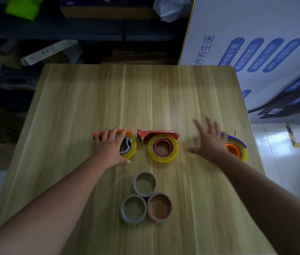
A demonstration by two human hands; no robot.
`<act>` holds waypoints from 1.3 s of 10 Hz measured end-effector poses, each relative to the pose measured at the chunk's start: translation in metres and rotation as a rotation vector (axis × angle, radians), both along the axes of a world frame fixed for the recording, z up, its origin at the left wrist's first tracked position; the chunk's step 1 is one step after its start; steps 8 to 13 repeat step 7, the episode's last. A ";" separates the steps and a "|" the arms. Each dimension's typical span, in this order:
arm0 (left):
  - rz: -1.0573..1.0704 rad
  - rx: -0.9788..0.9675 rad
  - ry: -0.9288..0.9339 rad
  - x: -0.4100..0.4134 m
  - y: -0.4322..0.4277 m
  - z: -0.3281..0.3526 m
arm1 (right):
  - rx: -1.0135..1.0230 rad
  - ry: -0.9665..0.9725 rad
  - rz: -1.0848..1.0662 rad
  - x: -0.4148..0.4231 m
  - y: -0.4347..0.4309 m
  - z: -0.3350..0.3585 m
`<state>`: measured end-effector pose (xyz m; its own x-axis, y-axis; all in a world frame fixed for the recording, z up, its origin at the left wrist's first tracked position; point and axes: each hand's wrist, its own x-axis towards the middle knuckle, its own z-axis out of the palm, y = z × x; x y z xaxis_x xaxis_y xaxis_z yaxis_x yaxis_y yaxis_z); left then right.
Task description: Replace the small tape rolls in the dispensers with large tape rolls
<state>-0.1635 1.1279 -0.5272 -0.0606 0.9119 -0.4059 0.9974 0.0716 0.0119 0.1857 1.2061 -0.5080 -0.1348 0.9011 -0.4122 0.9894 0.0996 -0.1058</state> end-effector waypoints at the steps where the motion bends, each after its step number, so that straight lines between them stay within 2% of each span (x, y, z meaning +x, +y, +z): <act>1: 0.001 0.004 -0.002 0.007 0.001 0.001 | -0.077 -0.070 -0.197 0.060 -0.009 -0.010; 3: 0.001 0.004 0.014 0.017 -0.008 -0.006 | 0.028 -0.114 -0.170 0.075 -0.018 -0.027; 5: 0.039 0.019 -0.011 0.030 -0.017 -0.004 | 0.030 -0.141 0.073 0.058 -0.024 -0.025; 6: 0.044 0.024 -0.024 0.034 -0.020 0.003 | 0.003 -0.114 0.114 0.042 -0.026 -0.022; 7: 0.057 0.062 -0.025 0.035 -0.022 0.022 | -0.007 -0.064 0.087 0.032 -0.028 -0.009; 13: 0.057 0.062 -0.025 0.035 -0.022 0.022 | -0.007 -0.064 0.087 0.032 -0.028 -0.009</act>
